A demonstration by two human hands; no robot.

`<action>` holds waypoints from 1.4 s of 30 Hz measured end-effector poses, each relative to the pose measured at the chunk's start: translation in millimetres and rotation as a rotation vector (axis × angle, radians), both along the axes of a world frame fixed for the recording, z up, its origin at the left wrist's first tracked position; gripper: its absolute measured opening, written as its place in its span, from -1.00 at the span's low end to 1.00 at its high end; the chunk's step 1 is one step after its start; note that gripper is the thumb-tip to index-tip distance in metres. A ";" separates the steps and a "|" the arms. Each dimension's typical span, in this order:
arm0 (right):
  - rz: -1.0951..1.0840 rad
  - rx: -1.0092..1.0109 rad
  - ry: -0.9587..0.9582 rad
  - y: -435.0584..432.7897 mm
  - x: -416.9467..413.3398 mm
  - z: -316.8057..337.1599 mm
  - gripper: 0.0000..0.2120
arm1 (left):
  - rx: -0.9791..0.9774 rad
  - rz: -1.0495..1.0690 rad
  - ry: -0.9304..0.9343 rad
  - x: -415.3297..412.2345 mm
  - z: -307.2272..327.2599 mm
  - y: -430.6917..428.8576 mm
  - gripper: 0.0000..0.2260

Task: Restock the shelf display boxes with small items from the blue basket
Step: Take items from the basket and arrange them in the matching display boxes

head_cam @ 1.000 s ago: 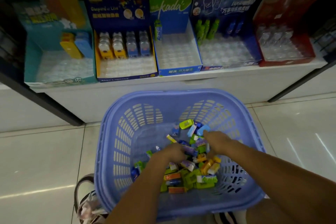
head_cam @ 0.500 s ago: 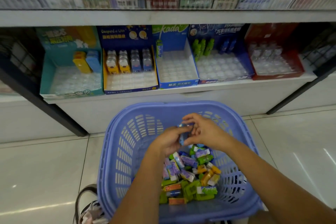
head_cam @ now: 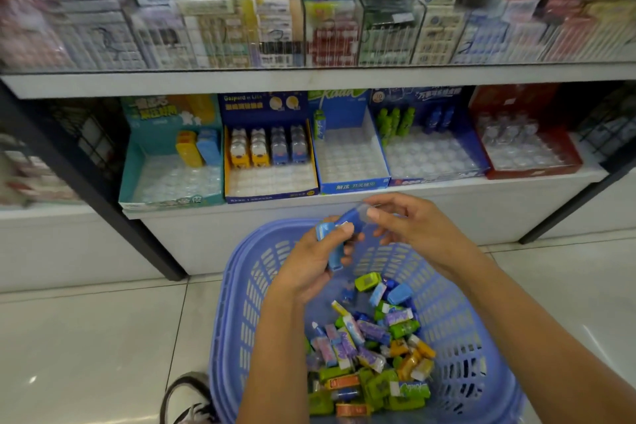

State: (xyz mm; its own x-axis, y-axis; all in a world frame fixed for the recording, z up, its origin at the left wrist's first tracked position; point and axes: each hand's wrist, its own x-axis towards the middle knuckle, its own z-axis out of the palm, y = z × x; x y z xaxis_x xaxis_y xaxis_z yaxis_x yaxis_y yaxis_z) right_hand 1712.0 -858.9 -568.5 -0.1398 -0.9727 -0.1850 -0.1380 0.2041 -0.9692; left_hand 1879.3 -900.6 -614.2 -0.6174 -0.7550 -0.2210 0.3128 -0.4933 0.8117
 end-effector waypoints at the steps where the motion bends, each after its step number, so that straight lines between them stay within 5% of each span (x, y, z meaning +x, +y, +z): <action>1: -0.013 0.031 -0.021 -3.1 7.1 3.9 -0.85 | -0.126 0.039 -0.084 3.4 5.1 -2.6 -0.88; 4: -0.076 0.157 0.018 -20.1 21.1 15.3 -0.67 | -0.506 0.172 -0.373 13.4 21.4 -12.3 -0.85; 8: -0.048 0.172 -0.112 -48.8 33.7 28.0 -0.78 | -0.722 0.289 -0.510 24.0 33.2 -23.3 -0.76; 11: -0.068 -0.014 -0.099 -76.1 42.0 37.7 -0.85 | -0.563 0.490 -0.510 32.8 30.1 -35.0 -0.78; 15: -0.061 -0.342 0.461 -119.1 56.6 40.4 -0.81 | -0.050 0.683 -0.244 50.7 25.9 -45.0 -0.78; 20: 0.170 -0.459 0.857 -158.1 78.4 20.3 -0.78 | 0.120 0.611 -0.050 75.6 27.0 -56.4 -0.57; 29: 0.279 -0.362 0.925 -174.4 81.5 8.4 -0.77 | 0.224 0.637 0.253 92.7 22.2 -62.7 -0.62; 42: 0.293 -0.378 1.132 -165.2 86.2 9.4 -0.64 | 0.176 0.726 -0.086 95.5 27.8 -57.4 -0.58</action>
State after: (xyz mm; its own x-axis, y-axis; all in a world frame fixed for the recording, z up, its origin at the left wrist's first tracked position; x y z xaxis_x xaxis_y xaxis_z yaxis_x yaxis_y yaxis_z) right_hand 1798.2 -1024.1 -559.1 0.1944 -0.9606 0.1987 -0.9332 -0.2435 -0.2643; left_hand 1974.8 -958.0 -586.4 0.0465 -0.9148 -0.4013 0.5484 -0.3124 0.7757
